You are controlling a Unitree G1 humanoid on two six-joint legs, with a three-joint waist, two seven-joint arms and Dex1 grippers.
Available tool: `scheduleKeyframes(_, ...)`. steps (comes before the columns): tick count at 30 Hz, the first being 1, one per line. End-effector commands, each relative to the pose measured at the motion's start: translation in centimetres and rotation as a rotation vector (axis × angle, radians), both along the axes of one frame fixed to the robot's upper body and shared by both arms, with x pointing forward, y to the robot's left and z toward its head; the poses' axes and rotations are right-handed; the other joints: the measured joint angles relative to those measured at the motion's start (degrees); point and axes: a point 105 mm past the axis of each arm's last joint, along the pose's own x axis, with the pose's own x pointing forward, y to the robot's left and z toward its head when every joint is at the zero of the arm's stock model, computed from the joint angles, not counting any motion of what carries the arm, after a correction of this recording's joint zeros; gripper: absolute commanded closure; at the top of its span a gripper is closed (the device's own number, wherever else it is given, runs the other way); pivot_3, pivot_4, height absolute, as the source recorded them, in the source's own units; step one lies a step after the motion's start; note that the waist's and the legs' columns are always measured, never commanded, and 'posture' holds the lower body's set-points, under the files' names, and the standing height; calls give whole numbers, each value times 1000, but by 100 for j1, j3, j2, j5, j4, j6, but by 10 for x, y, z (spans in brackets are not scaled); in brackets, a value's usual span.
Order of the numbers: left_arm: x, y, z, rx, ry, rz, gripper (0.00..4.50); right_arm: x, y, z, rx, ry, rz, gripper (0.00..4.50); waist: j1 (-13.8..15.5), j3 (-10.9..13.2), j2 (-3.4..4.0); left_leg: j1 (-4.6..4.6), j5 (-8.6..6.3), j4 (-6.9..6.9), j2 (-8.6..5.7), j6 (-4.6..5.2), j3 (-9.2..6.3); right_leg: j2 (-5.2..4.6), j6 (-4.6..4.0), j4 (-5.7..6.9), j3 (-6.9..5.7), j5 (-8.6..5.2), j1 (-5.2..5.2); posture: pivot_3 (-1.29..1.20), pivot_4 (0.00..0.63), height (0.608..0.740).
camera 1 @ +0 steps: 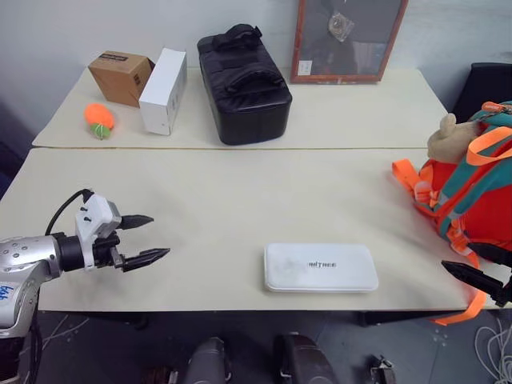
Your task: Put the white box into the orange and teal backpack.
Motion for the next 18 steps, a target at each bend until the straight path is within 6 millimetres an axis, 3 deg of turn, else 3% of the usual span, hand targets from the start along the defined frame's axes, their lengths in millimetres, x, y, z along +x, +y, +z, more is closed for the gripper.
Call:
scheduleKeyframes(1,-4,-7,5,-12,-21,-50,0,0,-2,5,0,-36,-11,39,0,0,0,0,-1,0,0,0,0,0,0,0,0,0,0,0,150,740)
scheduleKeyframes(12,-6,-15,-5,7,14,-48,0,4,-6,5,-50,-39,-15,39,-6,0,0,2,1,4,0,2,1,1,2,4,0,1,1,0,150,740)
scheduleKeyframes(18,-3,-24,2,-11,12,-80,0,8,-4,7,-76,-39,12,39,-4,0,0,2,2,8,-1,2,2,2,3,4,0,2,3,0,150,740)
